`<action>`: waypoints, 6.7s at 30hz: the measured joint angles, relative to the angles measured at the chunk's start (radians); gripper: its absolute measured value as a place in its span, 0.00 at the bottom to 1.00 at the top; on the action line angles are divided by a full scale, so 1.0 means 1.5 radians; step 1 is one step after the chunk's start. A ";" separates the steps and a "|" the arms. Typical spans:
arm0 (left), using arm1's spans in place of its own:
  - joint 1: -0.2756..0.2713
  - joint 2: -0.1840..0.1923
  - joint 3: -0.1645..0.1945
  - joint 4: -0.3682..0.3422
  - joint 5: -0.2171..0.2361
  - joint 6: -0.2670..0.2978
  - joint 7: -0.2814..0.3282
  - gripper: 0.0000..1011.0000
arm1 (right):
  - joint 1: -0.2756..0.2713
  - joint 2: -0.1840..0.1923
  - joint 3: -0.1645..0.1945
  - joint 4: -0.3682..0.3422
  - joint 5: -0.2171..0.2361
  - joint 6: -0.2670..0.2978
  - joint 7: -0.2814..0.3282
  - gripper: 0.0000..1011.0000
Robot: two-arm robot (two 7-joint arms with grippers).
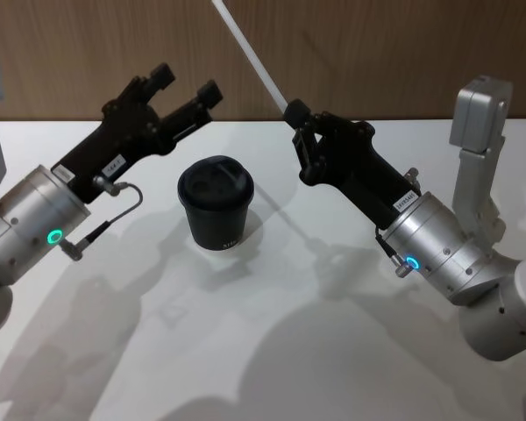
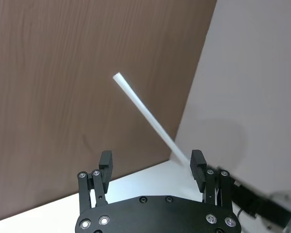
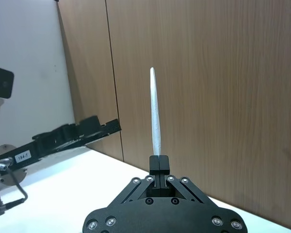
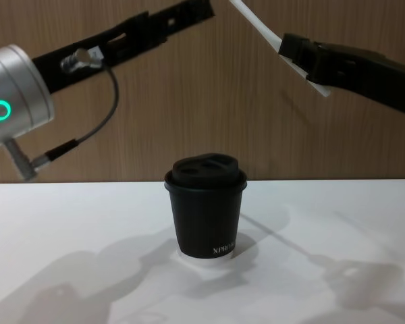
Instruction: Pick up the straw with one hand, pass it to the other hand, and insert it into the cup.
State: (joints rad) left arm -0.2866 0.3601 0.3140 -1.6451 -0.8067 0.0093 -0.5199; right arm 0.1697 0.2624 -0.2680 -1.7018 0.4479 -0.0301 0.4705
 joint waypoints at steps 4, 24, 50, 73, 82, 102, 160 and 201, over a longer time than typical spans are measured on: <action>-0.016 -0.015 0.002 0.020 -0.035 0.010 -0.020 0.99 | 0.000 0.000 0.000 0.000 0.000 0.000 0.000 0.00; -0.097 -0.089 0.024 0.127 -0.147 0.049 -0.068 0.99 | 0.000 0.000 0.000 0.000 0.000 0.000 0.000 0.00; -0.148 -0.120 0.047 0.188 -0.198 0.077 -0.075 0.98 | 0.000 0.000 0.000 0.000 0.000 0.000 0.000 0.00; -0.155 -0.116 0.058 0.192 -0.208 0.070 -0.068 0.33 | 0.000 0.000 0.000 0.000 0.000 0.000 0.000 0.00; -0.151 -0.109 0.058 0.184 -0.212 0.065 -0.059 0.09 | 0.000 0.000 0.000 0.000 0.000 0.000 0.000 0.00; -0.145 -0.098 0.063 0.172 -0.218 0.051 -0.043 0.01 | 0.000 0.000 0.000 0.000 0.000 0.000 0.000 0.32; -0.058 0.094 0.088 -0.068 0.178 -0.078 0.147 0.01 | 0.000 0.000 0.000 0.000 0.000 0.000 0.000 0.99; -0.049 0.071 0.062 -0.036 0.152 -0.053 0.117 0.01 | 0.000 0.000 0.000 0.000 0.000 0.000 0.000 0.99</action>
State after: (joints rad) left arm -0.3598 0.4662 0.4074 -1.6996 -0.5786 -0.0703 -0.3439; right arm 0.1695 0.2625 -0.2679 -1.7018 0.4478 -0.0301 0.4704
